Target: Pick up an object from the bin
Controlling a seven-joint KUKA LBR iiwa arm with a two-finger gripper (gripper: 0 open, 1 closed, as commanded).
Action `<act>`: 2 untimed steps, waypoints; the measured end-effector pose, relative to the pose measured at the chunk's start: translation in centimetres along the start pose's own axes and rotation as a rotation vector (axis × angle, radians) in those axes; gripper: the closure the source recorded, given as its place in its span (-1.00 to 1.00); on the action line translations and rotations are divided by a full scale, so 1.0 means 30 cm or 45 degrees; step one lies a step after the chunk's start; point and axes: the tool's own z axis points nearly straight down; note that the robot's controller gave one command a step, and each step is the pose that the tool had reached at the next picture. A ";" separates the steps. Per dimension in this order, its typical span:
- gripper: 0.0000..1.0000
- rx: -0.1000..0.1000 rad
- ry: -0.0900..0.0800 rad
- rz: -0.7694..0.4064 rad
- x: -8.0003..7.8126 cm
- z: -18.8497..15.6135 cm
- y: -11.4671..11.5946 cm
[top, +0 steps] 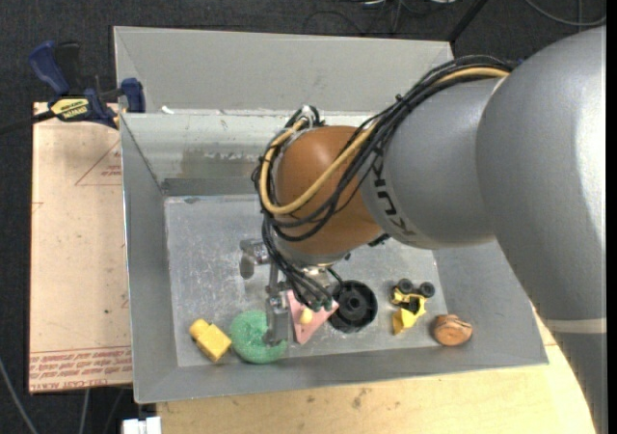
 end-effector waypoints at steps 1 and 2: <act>-1.00 -0.001 0.007 -0.067 0.059 0.074 -0.061; 1.00 -0.001 0.004 -0.459 0.097 0.125 0.019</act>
Offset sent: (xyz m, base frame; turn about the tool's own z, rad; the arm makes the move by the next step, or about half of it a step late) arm -0.0295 0.0001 -0.0370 -0.3619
